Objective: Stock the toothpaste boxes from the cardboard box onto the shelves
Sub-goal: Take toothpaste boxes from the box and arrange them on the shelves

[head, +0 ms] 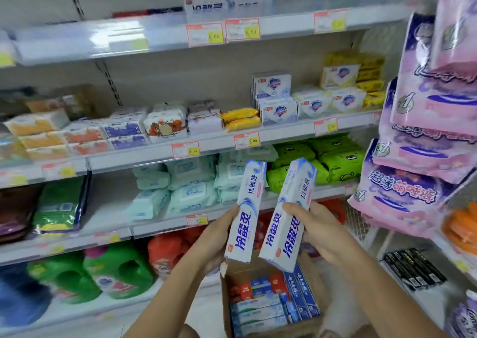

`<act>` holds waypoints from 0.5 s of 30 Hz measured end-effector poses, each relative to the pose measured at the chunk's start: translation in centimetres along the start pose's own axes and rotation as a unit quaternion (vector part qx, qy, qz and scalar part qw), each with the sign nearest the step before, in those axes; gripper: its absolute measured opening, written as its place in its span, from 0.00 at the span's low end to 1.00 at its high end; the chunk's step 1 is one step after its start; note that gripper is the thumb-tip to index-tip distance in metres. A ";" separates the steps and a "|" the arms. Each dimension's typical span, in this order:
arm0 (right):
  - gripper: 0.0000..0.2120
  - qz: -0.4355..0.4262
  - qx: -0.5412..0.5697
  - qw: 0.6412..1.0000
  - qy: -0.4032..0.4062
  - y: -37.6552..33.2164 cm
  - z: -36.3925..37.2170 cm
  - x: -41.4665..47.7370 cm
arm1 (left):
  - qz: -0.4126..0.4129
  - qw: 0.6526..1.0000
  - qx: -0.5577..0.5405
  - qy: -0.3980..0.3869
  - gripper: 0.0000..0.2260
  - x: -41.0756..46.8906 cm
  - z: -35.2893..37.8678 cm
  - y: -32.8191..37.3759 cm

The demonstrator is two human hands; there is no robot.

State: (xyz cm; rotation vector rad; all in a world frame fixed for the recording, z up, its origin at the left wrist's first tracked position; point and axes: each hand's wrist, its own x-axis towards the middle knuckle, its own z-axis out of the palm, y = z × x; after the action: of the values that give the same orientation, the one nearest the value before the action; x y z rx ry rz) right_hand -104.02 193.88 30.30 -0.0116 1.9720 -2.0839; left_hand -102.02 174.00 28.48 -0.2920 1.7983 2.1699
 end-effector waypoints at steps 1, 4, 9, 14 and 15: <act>0.09 -0.006 -0.009 1.000 -0.015 -0.5 0.3 -0.4 | 0.004 1.000 -0.001 0.010 0.17 -0.3 -0.1 0.5; 0.09 -0.024 -0.029 0.997 -0.066 -1.7 1.4 -1.0 | 0.015 1.000 0.019 0.011 0.17 -1.0 0.0 2.1; 0.09 -0.049 -0.049 0.996 -0.049 -3.6 3.4 -0.4 | 0.078 0.991 0.112 0.000 0.18 -2.1 0.9 3.9; 0.15 -0.143 -0.082 0.986 0.023 -7.0 5.1 0.7 | 0.194 0.963 0.186 -0.012 0.23 -2.5 2.5 7.5; 0.17 -0.167 -0.076 0.982 0.041 -8.0 5.6 0.9 | 0.217 0.952 0.217 -0.021 0.28 -2.3 2.7 8.5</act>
State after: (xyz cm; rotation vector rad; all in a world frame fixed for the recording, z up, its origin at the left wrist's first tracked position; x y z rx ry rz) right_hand -105.36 188.46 38.40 -0.3123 2.3115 -2.1494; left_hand -102.81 175.04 37.62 0.2743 2.4238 1.9254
